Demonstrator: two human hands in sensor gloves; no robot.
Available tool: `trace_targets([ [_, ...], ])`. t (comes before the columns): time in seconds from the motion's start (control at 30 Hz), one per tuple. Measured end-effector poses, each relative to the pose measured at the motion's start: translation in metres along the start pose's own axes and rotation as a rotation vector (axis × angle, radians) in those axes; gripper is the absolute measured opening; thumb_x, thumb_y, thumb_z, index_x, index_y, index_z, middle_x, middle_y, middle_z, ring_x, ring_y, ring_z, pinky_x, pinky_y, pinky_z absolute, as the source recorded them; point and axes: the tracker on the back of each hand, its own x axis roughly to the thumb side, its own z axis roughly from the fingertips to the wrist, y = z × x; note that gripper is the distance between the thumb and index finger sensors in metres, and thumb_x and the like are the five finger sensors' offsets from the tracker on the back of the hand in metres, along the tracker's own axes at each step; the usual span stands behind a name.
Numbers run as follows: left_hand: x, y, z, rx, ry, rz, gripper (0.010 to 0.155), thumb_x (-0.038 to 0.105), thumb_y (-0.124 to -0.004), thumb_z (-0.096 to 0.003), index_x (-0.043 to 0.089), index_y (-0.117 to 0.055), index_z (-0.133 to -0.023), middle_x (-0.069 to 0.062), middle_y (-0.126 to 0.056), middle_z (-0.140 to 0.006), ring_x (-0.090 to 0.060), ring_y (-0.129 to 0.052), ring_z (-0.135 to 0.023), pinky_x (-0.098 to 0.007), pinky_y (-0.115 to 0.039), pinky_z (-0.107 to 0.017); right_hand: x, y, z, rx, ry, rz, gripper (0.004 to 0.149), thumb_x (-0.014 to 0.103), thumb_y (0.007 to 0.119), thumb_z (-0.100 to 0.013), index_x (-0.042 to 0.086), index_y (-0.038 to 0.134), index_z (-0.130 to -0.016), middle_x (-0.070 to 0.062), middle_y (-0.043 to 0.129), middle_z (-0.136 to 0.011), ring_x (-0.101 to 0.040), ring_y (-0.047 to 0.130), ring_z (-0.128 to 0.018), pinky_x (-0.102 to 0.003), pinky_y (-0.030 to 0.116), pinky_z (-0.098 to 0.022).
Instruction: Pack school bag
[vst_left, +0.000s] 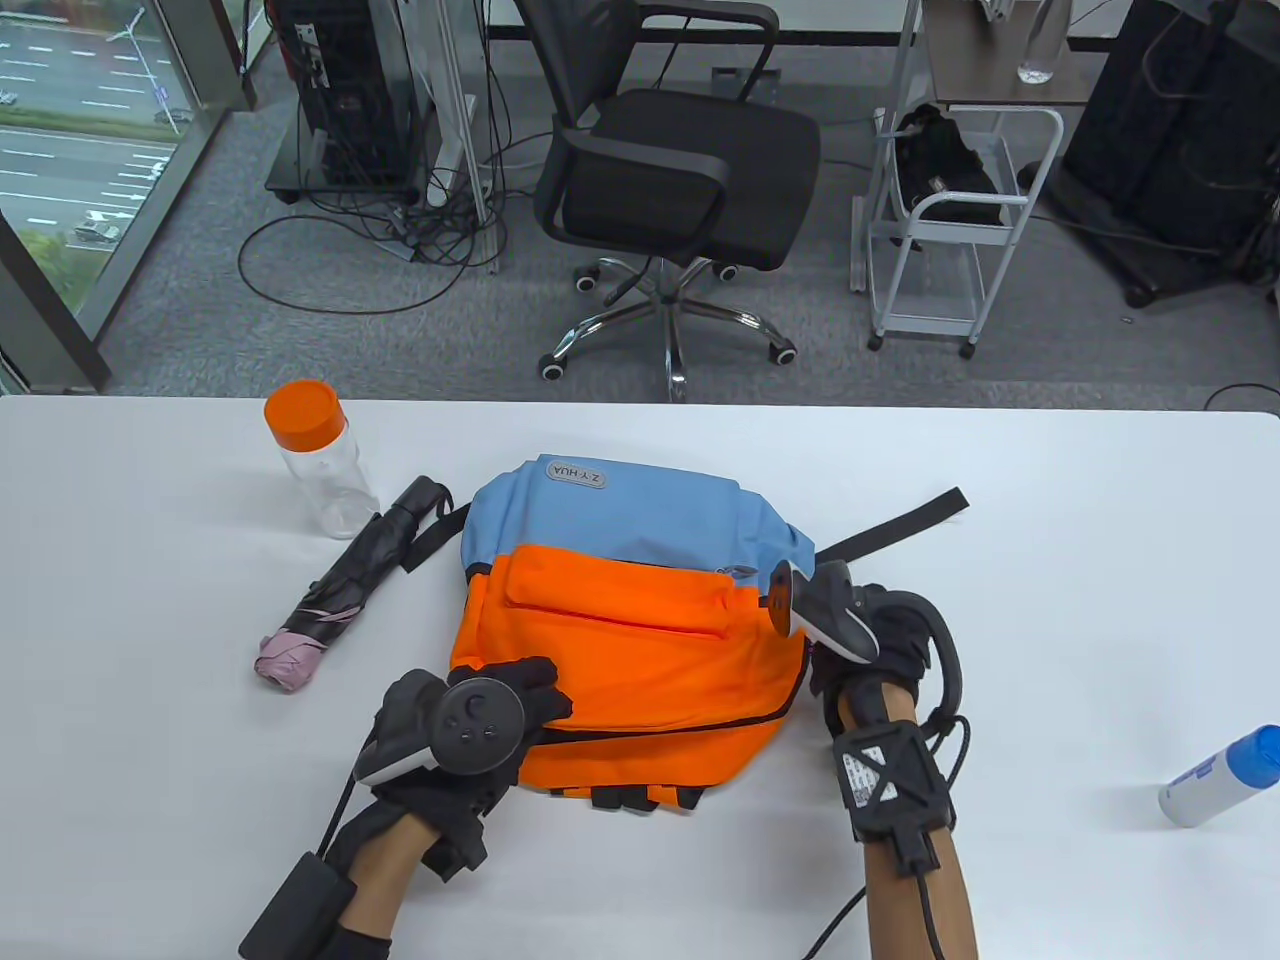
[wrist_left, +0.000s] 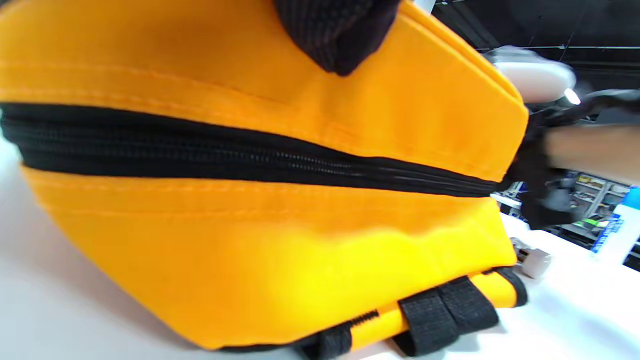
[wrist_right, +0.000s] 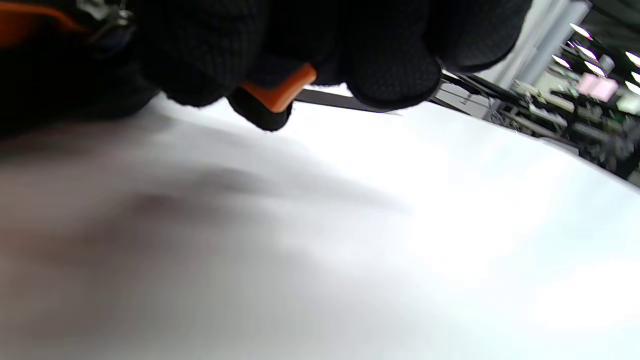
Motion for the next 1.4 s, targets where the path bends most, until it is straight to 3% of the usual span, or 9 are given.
trace_targets([
  [0.2,0.000,-0.004,0.002,0.003,0.002,-0.047,0.045,0.022,-0.077,-0.0465,0.021,-0.083,-0.091,-0.022,-0.075,-0.108,-0.054,-0.085,-0.089,-0.079,-0.070,-0.060,0.010,-0.004,-0.017,-0.031,-0.034,-0.049,0.047,0.036,0.085,-0.036,0.022,0.085,-0.081,-0.009,0.085,-0.075,-0.032,0.087,-0.067,-0.058,0.072,-0.061],
  [0.37,-0.005,-0.005,0.003,-0.002,0.012,-0.009,0.047,0.024,-0.077,-0.0471,0.022,-0.083,-0.094,-0.023,-0.076,-0.106,-0.052,-0.082,-0.091,-0.078,-0.067,-0.062,-0.019,-0.013,0.032,0.223,-0.127,0.036,0.071,0.047,0.071,-0.044,0.017,0.055,-0.106,-0.021,0.067,-0.103,-0.045,0.077,-0.086,-0.063,0.065,-0.065],
  [0.53,-0.001,-0.009,0.005,-0.018,0.016,-0.038,0.049,0.024,-0.076,-0.0478,0.022,-0.080,-0.096,-0.023,-0.073,-0.108,-0.052,-0.079,-0.093,-0.077,-0.064,-0.063,-0.027,0.023,0.093,0.468,-0.261,0.059,0.094,0.058,0.072,-0.041,0.015,0.029,-0.113,-0.029,0.047,-0.116,-0.050,0.075,-0.090,-0.062,0.069,-0.063],
  [0.77,0.001,-0.007,0.009,-0.024,0.020,-0.005,0.051,0.030,-0.078,-0.0473,0.021,-0.081,-0.098,-0.025,-0.073,-0.108,-0.056,-0.075,-0.093,-0.076,-0.059,-0.064,-0.003,0.041,0.113,0.149,-0.262,0.220,0.074,0.044,0.079,-0.039,0.013,0.058,-0.102,-0.015,0.073,-0.097,-0.038,0.084,-0.082,-0.055,0.074,-0.060],
  [0.87,0.009,0.003,0.012,-0.042,0.034,0.008,0.074,0.053,-0.071,-0.0453,0.017,-0.069,-0.109,-0.033,-0.065,-0.112,-0.069,-0.050,-0.096,-0.081,-0.043,-0.064,-0.003,0.025,0.112,0.146,-0.226,0.063,0.074,0.048,0.077,-0.040,0.009,0.060,-0.101,-0.016,0.078,-0.092,-0.036,0.087,-0.077,-0.053,0.076,-0.058],
  [0.97,0.019,0.027,0.003,0.077,0.067,-0.007,0.078,0.055,-0.067,-0.0469,0.015,-0.063,-0.113,-0.035,-0.066,-0.111,-0.068,-0.056,-0.096,-0.080,-0.047,-0.065,-0.004,0.009,0.118,0.013,-0.226,-0.155,0.073,0.050,0.077,-0.042,0.005,0.064,-0.099,-0.018,0.081,-0.088,-0.037,0.089,-0.073,-0.055,0.076,-0.057],
  [1.1,0.026,0.060,-0.045,0.035,0.127,-0.174,0.070,0.045,-0.066,-0.0513,0.014,-0.059,-0.114,-0.029,-0.068,-0.112,-0.060,-0.065,-0.097,-0.074,-0.056,-0.067,-0.011,0.014,0.124,-0.077,-0.236,-0.261,0.073,0.051,0.077,-0.043,0.004,0.066,-0.097,-0.019,0.083,-0.086,-0.037,0.090,-0.071,-0.055,0.077,-0.055],
  [1.27,0.013,0.054,-0.119,-0.180,0.176,-0.349,0.082,0.043,-0.062,-0.0508,0.004,-0.031,-0.117,-0.041,-0.038,-0.115,-0.065,-0.040,-0.101,-0.076,-0.043,-0.068,-0.019,0.017,0.125,-0.071,-0.251,-0.289,0.073,0.051,0.077,-0.042,0.004,0.066,-0.097,-0.018,0.083,-0.086,-0.037,0.090,-0.071,-0.055,0.077,-0.056],
  [1.4,0.002,0.051,-0.143,-0.079,0.207,-0.409,0.065,0.036,-0.068,-0.0493,0.017,-0.064,-0.111,-0.020,-0.089,-0.098,-0.053,-0.076,-0.090,-0.072,-0.059,-0.066,-0.027,0.016,0.122,-0.087,-0.237,-0.356,0.073,0.051,0.078,-0.042,0.004,0.066,-0.097,-0.019,0.083,-0.086,-0.038,0.090,-0.071,-0.055,0.077,-0.055],
])
